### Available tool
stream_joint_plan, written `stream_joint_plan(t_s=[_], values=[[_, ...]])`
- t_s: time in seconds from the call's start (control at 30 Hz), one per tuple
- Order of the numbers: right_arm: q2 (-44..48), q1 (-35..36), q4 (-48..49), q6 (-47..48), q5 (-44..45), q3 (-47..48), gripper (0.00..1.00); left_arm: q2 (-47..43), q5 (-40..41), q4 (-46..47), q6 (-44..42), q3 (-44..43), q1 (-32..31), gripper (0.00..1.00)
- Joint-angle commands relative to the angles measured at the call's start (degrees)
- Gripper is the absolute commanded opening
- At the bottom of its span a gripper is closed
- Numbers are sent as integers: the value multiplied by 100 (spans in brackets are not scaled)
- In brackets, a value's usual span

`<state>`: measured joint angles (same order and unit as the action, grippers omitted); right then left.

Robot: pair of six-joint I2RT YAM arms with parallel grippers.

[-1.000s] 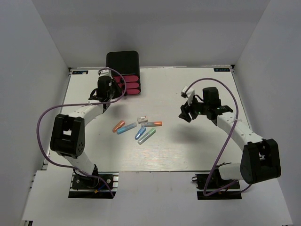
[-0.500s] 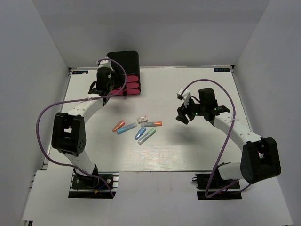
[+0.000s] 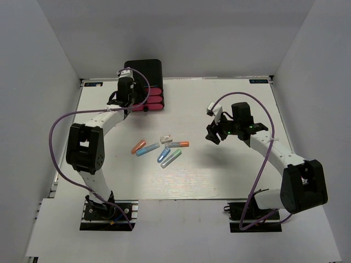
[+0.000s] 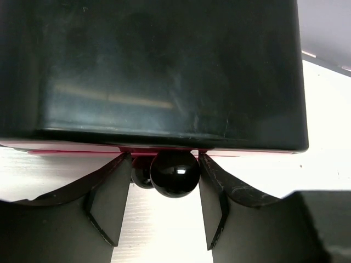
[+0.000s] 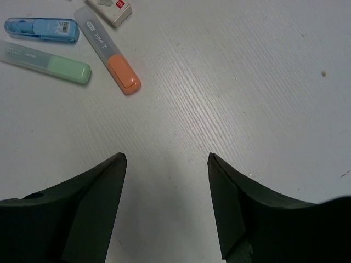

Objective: Sort the stationery into containers
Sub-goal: Open the drawer in the storage box.

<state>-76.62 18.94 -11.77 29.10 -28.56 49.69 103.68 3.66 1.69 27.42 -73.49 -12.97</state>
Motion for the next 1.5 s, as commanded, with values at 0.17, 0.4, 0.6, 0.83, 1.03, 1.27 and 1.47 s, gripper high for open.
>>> stream_joint_plan(t_s=[0.17, 0.4, 0.6, 0.83, 1.03, 1.27, 1.47], values=[[-55, 39, 184, 60, 8, 137, 67, 231, 345, -231, -26, -753, 14, 54], [-20, 40, 140, 122, -18, 102, 66, 162, 293, -354, -26, -685, 14, 16], [-72, 127, -1, 745, -395, 32, 62, -567, 22, -74, -26, 535, 14, 13], [-493, 522, -237, 1878, -774, 163, 70, -1762, -94, 103, 27, 1715, 14, 14], [-1309, 910, -501, 2634, -1038, 743, 77, -1948, -155, -160, 27, 1839, 14, 73], [-2154, 1305, -625, 3040, -731, 1296, 80, -2501, -50, -599, -79, 1839, 14, 82], [-2980, 1455, -836, 3216, -459, 1833, 80, -3643, 144, -1319, -272, 2101, 14, 84]])
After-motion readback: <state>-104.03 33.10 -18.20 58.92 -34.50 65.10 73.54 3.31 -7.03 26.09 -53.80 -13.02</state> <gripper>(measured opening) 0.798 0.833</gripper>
